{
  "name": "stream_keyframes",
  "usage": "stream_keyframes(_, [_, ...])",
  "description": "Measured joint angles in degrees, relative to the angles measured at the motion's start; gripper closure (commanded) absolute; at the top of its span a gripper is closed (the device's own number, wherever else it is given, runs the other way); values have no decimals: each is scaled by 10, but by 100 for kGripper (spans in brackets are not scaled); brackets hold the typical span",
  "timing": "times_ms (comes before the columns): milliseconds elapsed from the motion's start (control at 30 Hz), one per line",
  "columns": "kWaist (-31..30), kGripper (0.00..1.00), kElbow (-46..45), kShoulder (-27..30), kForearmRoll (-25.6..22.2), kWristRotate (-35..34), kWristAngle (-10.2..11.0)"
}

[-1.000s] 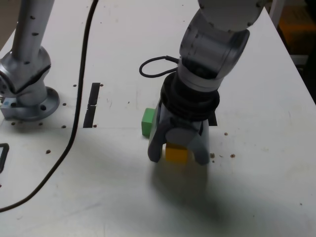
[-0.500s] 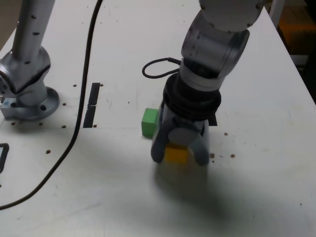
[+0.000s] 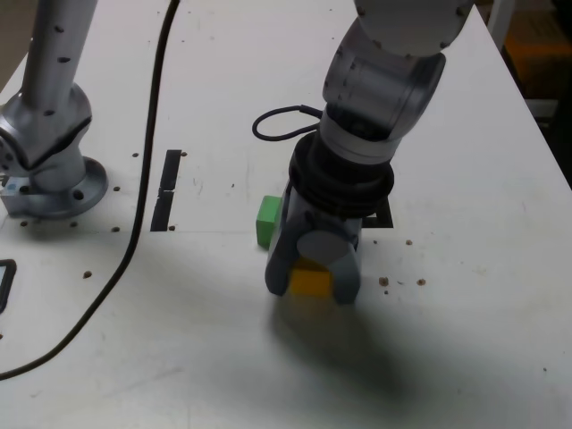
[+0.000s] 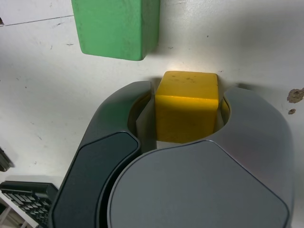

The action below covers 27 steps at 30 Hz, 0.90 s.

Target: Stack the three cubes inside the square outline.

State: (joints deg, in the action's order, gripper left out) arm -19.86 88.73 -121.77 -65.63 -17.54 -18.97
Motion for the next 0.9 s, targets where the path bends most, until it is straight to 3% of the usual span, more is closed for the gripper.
stream_keyframes(233, [0,79,19,19,-32,-19,11])
stream_keyframes(667, [20,79,112,61,-122,-46,73])
stream_keyframes(900, [62,79,124,65,-129,-14,93])
